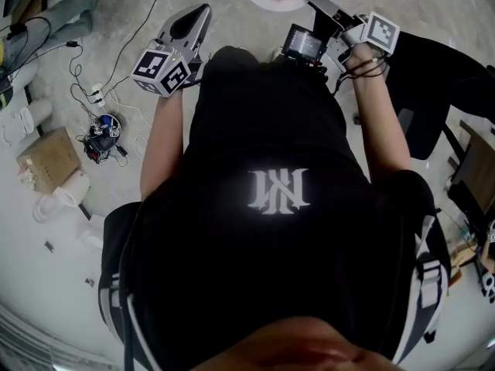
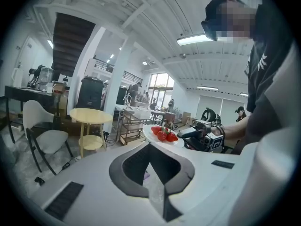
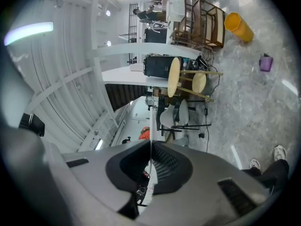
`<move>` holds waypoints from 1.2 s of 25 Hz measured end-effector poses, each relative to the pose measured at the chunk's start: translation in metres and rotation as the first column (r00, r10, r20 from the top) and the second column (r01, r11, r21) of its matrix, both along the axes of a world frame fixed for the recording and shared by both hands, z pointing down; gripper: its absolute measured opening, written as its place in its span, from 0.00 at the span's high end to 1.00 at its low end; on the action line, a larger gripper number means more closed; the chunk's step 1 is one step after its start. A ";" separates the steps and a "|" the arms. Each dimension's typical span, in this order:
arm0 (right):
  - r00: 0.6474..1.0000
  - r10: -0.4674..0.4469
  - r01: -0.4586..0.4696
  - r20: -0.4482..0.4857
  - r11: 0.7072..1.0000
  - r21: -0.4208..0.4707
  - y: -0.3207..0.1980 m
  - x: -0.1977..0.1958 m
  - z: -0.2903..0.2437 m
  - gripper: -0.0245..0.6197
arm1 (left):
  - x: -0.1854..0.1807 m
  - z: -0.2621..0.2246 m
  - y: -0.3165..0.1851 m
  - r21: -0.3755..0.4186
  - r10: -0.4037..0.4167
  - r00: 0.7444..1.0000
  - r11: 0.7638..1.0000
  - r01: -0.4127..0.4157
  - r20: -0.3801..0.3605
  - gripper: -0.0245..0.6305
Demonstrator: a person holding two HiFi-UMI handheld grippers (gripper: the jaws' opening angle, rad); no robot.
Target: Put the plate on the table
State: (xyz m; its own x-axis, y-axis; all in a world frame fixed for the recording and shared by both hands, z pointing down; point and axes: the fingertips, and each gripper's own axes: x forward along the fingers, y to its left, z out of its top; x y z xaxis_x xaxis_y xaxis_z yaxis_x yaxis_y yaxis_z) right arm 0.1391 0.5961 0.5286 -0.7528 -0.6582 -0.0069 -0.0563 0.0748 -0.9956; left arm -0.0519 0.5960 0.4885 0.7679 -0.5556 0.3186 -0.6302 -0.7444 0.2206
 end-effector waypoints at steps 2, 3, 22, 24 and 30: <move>1.000 -0.003 0.003 0.004 1.000 -0.004 0.000 -0.001 0.001 0.94 | -0.002 0.001 0.003 -0.007 -0.004 1.000 1.000 0.004 0.004 0.95; 1.000 -0.003 0.003 0.003 1.000 -0.010 0.001 -0.001 0.003 0.94 | -0.002 0.002 0.003 -0.012 -0.004 1.000 1.000 0.004 0.007 0.95; 0.999 0.016 -0.017 -0.048 0.999 -0.039 -0.061 -0.009 0.010 0.94 | -0.006 0.019 -0.071 -0.022 0.029 0.999 0.999 -0.030 -0.044 0.95; 0.998 0.020 -0.022 -0.055 0.999 -0.045 -0.086 -0.014 0.010 0.94 | -0.010 0.020 -0.098 -0.021 0.034 0.998 0.999 -0.035 -0.052 0.95; 0.995 0.066 -0.070 -0.073 0.996 -0.046 -0.125 -0.027 0.001 0.94 | -0.028 0.011 -0.149 -0.008 0.046 0.996 0.999 -0.047 -0.082 0.95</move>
